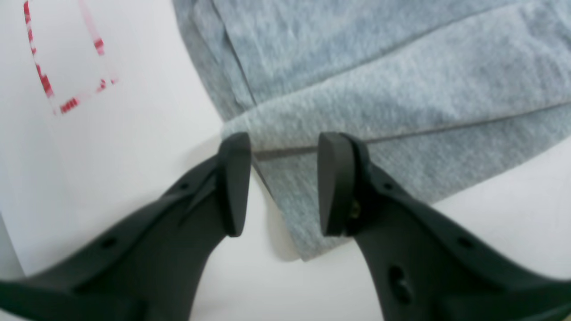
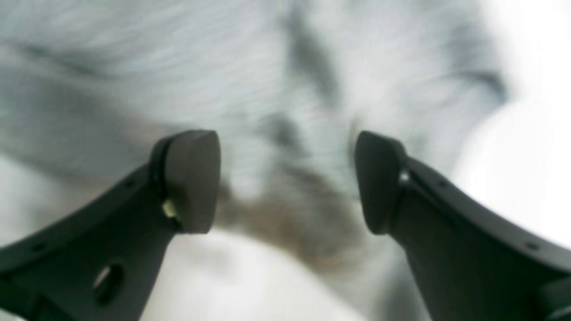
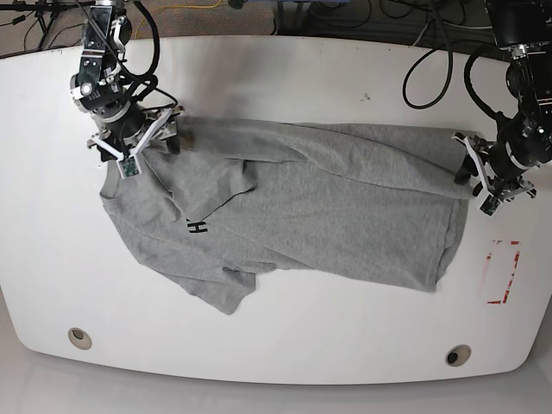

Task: Fold the T-shirt properly

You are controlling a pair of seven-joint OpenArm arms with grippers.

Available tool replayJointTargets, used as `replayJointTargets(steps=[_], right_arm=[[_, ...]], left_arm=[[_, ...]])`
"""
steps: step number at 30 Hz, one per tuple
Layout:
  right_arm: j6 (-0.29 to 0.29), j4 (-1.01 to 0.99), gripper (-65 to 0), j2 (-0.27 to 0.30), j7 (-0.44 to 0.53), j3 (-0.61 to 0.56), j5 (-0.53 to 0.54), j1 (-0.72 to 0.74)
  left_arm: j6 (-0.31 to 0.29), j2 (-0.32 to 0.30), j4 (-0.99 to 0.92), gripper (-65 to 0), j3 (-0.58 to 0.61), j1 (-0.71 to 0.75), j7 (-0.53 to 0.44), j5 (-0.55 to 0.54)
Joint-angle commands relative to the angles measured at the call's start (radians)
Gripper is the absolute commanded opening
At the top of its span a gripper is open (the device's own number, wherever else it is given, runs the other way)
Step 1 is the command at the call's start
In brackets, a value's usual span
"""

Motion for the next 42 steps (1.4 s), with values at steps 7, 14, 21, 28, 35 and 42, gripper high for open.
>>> replayJointTargets(steps=[7, 14, 21, 28, 35, 42], right_arm=[[0.006, -0.021, -19.7, 0.013, 0.044, 0.009, 0.003, -0.026], [0.006, -0.099, -20.1, 0.013, 0.081, 0.079, 0.003, -0.023], [0.008, -0.151, -44.2, 0.016, 0.13, 0.11, 0.003, -0.022], [0.008, -0.145, -62.3, 0.042, 0.129, 0.105, 0.011, -0.022], [0.008, -0.117, -59.6, 0.051, 0.129, 0.105, 0.003, -0.022], [0.008, -0.134, -59.5, 0.088, 0.127, 0.105, 0.003, 0.023]], left_arm=[[0.002, -0.011, 0.015, -43.2, -0.01, -0.013, -0.018, -0.003], [0.002, -0.011, 0.015, -43.2, -0.01, -0.013, -0.018, -0.003], [0.002, -0.013, 0.01, -43.2, -0.01, -0.013, -0.018, -0.003], [0.002, -0.013, 0.01, -43.2, -0.01, -0.012, -0.018, -0.003], [0.002, -0.013, 0.01, -43.2, -0.006, -0.012, -0.018, -0.003], [0.002, -0.013, 0.013, -43.2, -0.003, 0.007, -0.018, -0.003]])
